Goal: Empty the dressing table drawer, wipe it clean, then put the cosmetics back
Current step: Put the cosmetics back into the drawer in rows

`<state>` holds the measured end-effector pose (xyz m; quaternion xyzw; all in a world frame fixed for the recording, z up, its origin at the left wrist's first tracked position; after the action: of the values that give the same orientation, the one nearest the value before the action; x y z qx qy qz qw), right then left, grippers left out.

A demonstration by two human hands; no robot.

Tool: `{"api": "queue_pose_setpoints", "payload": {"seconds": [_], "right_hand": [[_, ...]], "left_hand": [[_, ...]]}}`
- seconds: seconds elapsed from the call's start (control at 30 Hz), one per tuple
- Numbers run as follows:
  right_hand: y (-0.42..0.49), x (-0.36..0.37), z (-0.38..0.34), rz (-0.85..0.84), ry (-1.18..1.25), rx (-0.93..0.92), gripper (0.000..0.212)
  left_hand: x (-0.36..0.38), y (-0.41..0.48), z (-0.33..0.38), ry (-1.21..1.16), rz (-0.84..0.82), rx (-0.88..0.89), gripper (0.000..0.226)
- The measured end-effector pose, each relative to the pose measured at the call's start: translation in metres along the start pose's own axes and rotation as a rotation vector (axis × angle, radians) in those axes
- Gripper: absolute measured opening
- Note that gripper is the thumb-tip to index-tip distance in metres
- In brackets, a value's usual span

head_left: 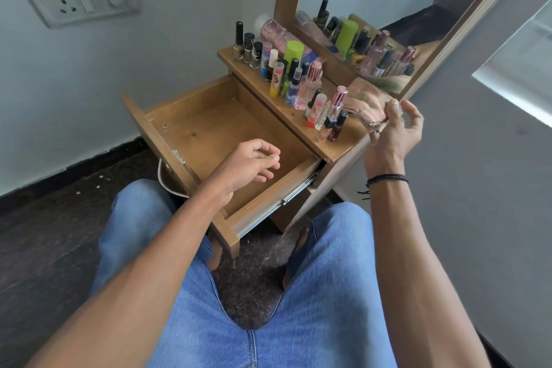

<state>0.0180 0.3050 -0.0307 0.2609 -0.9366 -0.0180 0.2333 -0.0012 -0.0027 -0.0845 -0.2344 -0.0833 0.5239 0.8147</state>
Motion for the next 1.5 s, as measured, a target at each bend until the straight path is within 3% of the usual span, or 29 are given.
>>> {"api": "queue_pose_setpoints", "payload": {"seconds": [0.13,0.3,0.37,0.5,0.67,0.8,1.0,1.17,1.37,1.5], "right_hand": [[0.007,0.005,-0.028,-0.14,-0.107,-0.174,0.033],[0.004,0.037,-0.065,-0.433,-0.411,-0.611,0.032],[0.002,0.049,-0.053,-0.576,-0.563,-0.67,0.033],[-0.007,0.045,-0.023,-0.813,-0.744,-0.661,0.02],[-0.01,0.026,-0.011,-0.947,-0.84,-0.665,0.044],[-0.008,0.024,-0.013,-0.942,-0.895,-0.704,0.058],[-0.003,0.026,-0.012,-0.965,-1.07,-0.885,0.052],[-0.009,0.028,-0.018,-1.073,-1.067,-0.786,0.053],[0.0,0.05,-0.036,-0.981,-0.937,-0.763,0.041],[0.002,0.066,-0.013,-1.213,-1.106,-0.668,0.039]], "left_hand": [[-0.004,0.003,0.0,0.004,-0.001,0.0,0.013],[-0.006,0.008,0.001,-0.01,-0.006,0.006,0.012],[-0.004,0.008,0.0,-0.007,-0.012,0.008,0.012],[-0.003,0.008,-0.001,-0.004,-0.015,0.005,0.012],[-0.008,0.009,-0.001,-0.003,-0.003,0.005,0.012],[-0.001,0.009,-0.001,0.024,-0.019,0.004,0.012],[-0.002,0.008,-0.002,0.033,-0.011,-0.004,0.012],[-0.003,0.009,-0.001,0.047,-0.006,-0.004,0.012],[-0.001,0.009,-0.001,0.07,-0.015,0.0,0.011],[-0.003,0.008,-0.001,0.07,-0.006,-0.001,0.011]]}}
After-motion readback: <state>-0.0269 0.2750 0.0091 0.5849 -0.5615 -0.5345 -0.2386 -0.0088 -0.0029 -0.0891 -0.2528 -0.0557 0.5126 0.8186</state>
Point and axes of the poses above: each hand's wrist, its own y-axis towards the middle knuckle, its own x-axis out of the palm, z = x × y, the point moved 8 cm from there along y, towards the middle knuckle, and after that the axes turned 12 degrees about -x, right-handed, at the moved point
